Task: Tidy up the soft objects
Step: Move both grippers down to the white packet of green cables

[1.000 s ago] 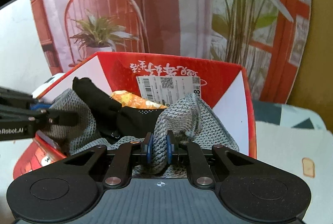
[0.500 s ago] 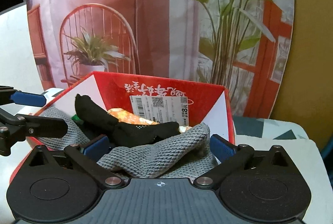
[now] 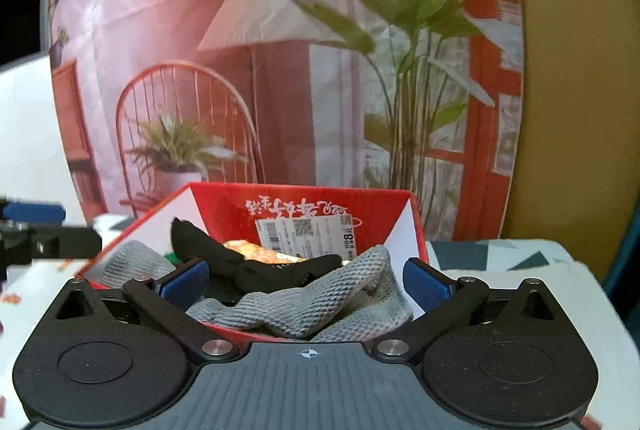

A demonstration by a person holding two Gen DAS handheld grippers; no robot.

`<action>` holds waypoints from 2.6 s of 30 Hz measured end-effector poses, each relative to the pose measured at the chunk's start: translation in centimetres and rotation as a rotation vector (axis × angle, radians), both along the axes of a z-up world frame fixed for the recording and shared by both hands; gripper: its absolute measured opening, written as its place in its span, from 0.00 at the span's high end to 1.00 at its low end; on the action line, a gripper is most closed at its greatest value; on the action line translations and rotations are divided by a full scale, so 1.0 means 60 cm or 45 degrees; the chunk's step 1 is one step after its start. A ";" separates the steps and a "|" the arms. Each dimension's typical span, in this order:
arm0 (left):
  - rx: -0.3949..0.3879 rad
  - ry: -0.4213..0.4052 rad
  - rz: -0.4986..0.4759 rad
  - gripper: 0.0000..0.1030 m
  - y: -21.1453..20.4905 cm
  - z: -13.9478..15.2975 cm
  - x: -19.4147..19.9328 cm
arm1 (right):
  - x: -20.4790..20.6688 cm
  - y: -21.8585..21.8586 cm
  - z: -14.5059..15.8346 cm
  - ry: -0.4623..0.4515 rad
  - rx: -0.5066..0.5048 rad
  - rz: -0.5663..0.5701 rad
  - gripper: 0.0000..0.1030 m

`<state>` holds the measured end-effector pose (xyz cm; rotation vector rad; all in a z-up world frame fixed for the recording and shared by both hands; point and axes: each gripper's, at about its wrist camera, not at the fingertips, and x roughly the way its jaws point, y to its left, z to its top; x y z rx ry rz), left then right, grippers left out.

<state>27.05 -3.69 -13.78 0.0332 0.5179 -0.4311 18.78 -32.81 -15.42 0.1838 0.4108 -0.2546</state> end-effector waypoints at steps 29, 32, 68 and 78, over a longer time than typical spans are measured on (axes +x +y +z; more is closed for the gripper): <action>0.086 0.253 0.119 0.00 0.084 -0.149 -0.173 | -0.191 0.143 -0.172 0.122 0.012 0.009 0.00; 0.098 0.283 0.120 0.00 0.082 -0.163 -0.176 | -0.196 0.160 -0.190 0.165 -0.021 0.048 0.00; 0.150 0.350 0.188 0.00 0.087 -0.222 -0.160 | -0.168 0.221 -0.225 0.336 -0.318 0.207 0.00; -0.013 0.378 0.268 0.01 0.137 -0.205 -0.122 | -0.108 0.186 -0.209 0.571 -0.146 0.259 0.01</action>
